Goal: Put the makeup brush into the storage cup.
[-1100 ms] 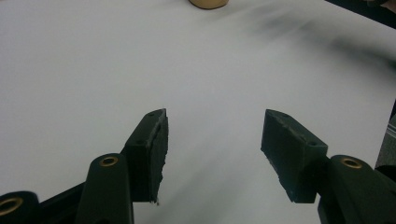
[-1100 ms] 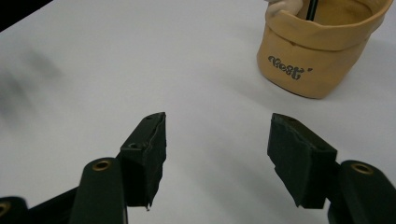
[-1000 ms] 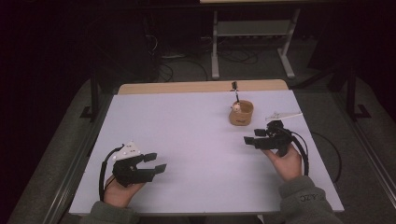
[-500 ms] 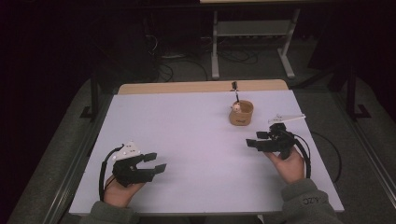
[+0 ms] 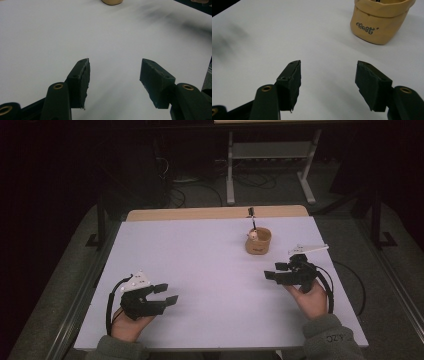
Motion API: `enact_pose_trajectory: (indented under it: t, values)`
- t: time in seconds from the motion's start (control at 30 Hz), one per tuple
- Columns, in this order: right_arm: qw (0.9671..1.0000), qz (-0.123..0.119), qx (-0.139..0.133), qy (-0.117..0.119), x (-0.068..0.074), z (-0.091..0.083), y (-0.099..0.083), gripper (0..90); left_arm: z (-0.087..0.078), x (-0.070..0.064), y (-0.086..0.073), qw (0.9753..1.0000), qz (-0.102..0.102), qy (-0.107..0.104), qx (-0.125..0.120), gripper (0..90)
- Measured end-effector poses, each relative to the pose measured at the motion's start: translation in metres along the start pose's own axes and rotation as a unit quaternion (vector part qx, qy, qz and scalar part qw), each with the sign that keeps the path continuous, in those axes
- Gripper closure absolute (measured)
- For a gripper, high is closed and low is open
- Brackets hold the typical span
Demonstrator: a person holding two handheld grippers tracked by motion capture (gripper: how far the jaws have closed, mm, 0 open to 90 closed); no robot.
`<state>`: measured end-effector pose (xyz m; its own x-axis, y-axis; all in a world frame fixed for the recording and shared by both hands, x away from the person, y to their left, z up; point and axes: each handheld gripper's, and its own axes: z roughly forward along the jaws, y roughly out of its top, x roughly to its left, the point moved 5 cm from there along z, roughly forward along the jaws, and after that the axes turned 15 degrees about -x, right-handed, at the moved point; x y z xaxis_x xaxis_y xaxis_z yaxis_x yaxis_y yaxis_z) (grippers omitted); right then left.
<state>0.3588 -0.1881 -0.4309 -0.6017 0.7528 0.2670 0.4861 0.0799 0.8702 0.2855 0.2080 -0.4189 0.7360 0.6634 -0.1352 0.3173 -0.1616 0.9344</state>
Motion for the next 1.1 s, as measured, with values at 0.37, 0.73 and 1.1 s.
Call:
enact_pose_trajectory:
  t: [0.37, 0.73, 1.1]
  values:
    - [1.0, -0.002, -0.008, 0.001, 0.004, -0.006, -0.002, 36.4, 0.0, 0.0, 0.0, 1.0, -0.002, 0.001, -0.002, 40.9]
    - [0.9999, 0.002, -0.011, 0.002, 0.002, -0.013, -0.011, 36.3, 0.0, 0.0, 0.0, 1.0, 0.001, 0.0, 0.001, 40.8]
    - [0.9999, 0.009, -0.008, 0.001, 0.003, -0.017, -0.018, 36.3, 0.0, 0.0, 0.0, 1.0, -0.003, 0.001, -0.003, 40.8]
